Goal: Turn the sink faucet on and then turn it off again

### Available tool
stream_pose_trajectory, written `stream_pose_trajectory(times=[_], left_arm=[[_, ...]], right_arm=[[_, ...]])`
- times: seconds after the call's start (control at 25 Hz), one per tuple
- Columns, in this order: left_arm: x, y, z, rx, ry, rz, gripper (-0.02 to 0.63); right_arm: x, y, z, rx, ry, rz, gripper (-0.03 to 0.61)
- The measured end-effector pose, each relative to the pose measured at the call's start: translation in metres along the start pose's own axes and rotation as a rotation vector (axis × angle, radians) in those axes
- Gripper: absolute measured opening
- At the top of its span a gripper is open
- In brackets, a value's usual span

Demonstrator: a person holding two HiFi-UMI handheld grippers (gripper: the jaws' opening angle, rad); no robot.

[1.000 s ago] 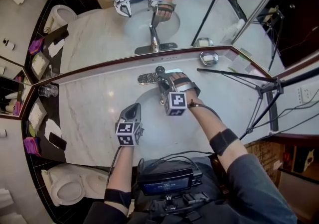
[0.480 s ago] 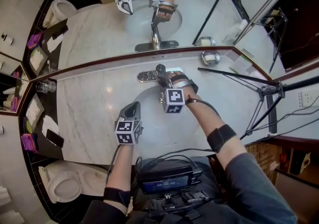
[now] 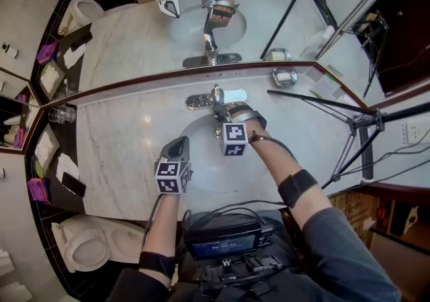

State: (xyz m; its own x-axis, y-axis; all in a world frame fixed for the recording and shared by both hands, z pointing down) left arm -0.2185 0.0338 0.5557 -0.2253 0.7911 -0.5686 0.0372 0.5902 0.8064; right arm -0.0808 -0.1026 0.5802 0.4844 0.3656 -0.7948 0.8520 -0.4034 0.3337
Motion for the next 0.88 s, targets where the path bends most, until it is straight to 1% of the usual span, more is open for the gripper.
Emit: stream_pose_trajectory(times=[0.24, 0.68, 0.88], left_arm=[[0.0002, 0.0019, 0.0014, 0.005, -0.002, 0.000, 0.003], [0.0014, 0.0062, -0.0015, 0.008, -0.012, -0.009, 0.003], [0.0027, 0.0049, -0.0029, 0.003, -0.017, -0.007, 0.003]], right_arm=[[0.0004, 0.0009, -0.0009, -0.009, 0.014, 0.001, 0.126], [0.0005, -0.0005, -0.0022, 0.008, 0.033, 0.003, 0.127], [0.0086, 0.0023, -0.0031, -0.070, 0.029, 0.012, 0.127]])
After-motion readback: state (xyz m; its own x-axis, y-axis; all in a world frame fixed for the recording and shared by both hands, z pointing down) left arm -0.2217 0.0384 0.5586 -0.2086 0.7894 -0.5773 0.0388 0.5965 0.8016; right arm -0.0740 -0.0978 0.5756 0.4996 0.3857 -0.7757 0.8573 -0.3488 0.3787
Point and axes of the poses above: the fingertips, and each gripper's own axes: x backward along the fingers, z to its right, y out of its underside, the point moved 9 cm from there along x, backward along the fingers
